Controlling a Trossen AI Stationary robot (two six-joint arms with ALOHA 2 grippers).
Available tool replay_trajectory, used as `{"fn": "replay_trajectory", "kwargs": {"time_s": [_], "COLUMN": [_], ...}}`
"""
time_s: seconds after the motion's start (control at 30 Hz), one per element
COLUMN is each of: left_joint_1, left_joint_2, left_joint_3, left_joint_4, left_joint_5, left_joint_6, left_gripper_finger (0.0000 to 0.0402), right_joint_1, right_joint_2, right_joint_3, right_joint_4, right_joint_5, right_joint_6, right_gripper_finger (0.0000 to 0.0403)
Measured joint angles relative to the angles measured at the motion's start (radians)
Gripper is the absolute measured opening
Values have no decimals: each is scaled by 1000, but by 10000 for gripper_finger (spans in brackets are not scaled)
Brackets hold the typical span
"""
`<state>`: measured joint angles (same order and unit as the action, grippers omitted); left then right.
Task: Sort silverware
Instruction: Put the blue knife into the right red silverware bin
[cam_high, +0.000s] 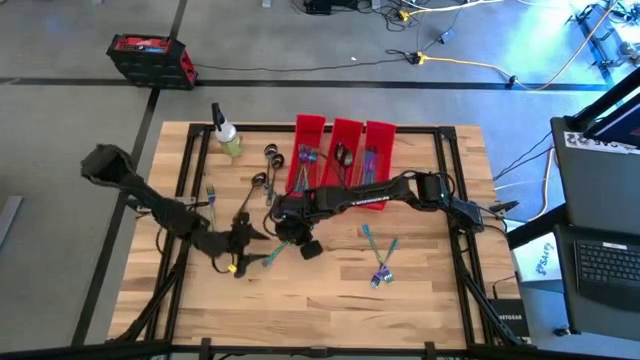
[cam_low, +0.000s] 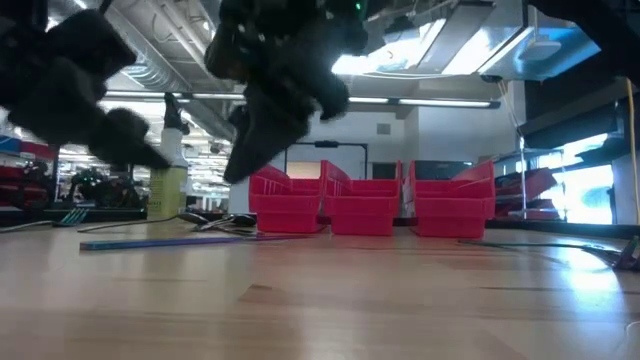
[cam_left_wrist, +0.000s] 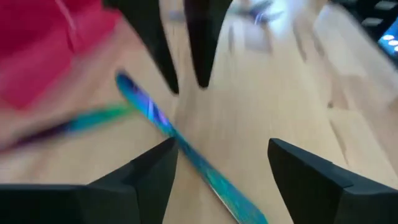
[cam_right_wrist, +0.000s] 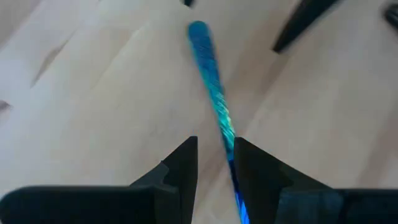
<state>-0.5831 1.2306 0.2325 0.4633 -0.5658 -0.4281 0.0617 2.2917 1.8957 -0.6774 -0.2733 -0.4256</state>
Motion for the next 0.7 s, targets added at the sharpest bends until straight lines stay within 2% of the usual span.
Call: {"fn": "replay_trajectory", "kwargs": {"time_s": [0.17, 0.27, 0.37, 0.47, 0.57, 0.7], "left_joint_1": [-123, -174, -205, -221, -241, -271], "left_joint_2": [209, 326, 423, 493, 544, 587], "left_joint_3": [88, 153, 207, 249, 272, 280], "left_joint_4": [39, 135, 121, 129, 122, 126], "left_joint_5": [-152, -267, -397, -497, -592, -785], "left_joint_6": [-143, -152, -195, -238, -276, -373], "left_gripper_finger": [237, 237, 237, 237, 239, 255], "right_joint_1": [20, 16, 9, 1, -12, -28], "right_joint_2": [0, 0, 0, 1, 1, 1], "right_joint_3": [-96, -121, -147, -164, -164, -164], "right_joint_4": [219, 282, 321, 338, 358, 351], "right_joint_5": [-17, -22, -24, -44, -84, -136], "right_joint_6": [-51, -65, -105, -127, -77, -44], "right_gripper_finger": [88, 88, 88, 88, 88, 88]}}
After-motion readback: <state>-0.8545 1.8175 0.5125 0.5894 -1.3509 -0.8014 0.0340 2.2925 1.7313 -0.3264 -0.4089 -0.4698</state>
